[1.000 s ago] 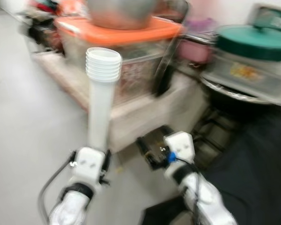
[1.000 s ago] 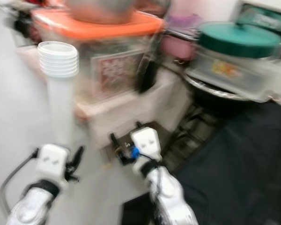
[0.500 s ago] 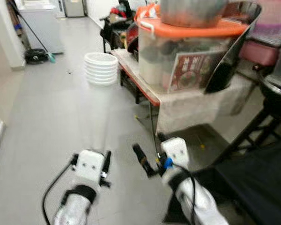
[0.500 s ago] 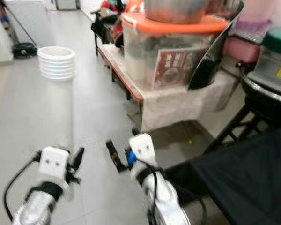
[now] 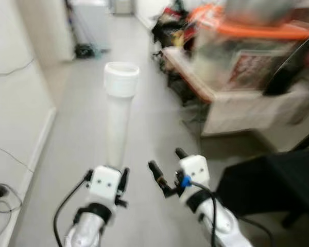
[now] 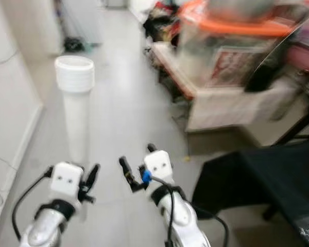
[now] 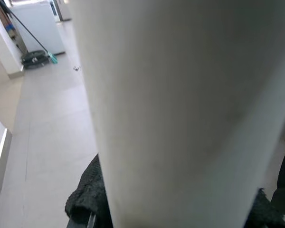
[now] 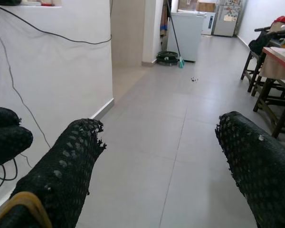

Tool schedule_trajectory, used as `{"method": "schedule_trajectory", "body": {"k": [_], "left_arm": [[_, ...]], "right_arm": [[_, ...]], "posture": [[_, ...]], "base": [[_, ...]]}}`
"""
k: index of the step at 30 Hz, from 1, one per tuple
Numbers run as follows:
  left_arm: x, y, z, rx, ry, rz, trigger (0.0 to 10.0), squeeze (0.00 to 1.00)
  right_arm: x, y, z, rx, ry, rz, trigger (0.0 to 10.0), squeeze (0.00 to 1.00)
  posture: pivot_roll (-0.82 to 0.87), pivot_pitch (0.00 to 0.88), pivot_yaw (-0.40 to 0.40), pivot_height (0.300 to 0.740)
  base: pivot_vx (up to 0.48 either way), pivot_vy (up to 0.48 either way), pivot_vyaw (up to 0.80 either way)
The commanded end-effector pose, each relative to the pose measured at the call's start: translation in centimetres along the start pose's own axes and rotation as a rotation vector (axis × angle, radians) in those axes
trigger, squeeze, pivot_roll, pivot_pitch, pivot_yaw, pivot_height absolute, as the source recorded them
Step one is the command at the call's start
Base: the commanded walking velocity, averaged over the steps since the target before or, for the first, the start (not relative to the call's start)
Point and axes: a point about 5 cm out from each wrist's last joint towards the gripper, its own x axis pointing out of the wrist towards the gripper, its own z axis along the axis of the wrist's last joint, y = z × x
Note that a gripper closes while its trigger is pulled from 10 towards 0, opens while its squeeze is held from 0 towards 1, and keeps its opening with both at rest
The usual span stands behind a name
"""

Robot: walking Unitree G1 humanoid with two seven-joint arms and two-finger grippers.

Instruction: Building children table

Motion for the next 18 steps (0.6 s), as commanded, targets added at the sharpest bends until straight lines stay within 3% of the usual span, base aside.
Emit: {"method": "schedule_trajectory", "body": {"k": [1, 12, 18], "left_arm": [[0.07, 0.02, -0.16, 0.014, 0.001, 0.001, 10.0, 0.0], [-0.05, -0.09, -0.5, 0.001, 0.009, 0.001, 10.0, 0.0], [-0.11, -0.11, -0.65, 0.001, 0.01, -0.006, 10.0, 0.0]], "right_arm": [[-0.1, -0.17, -0.29, -0.001, 0.01, -0.013, 10.0, 0.0], [-0.18, -0.05, -0.77, 0.013, 0.025, -0.02, 10.0, 0.0], [-0.07, -0.2, -1.02, 0.028, 0.04, -0.032, 10.0, 0.0]], "posture": [[0.1, 0.0, -0.082, 0.74], [0.1, 0.0, -0.075, 0.74], [0.1, 0.0, -0.074, 0.74]], "base": [[-0.319, 0.0, 0.8], [-0.319, 0.0, 0.8], [-0.323, 0.0, 0.0]]}}
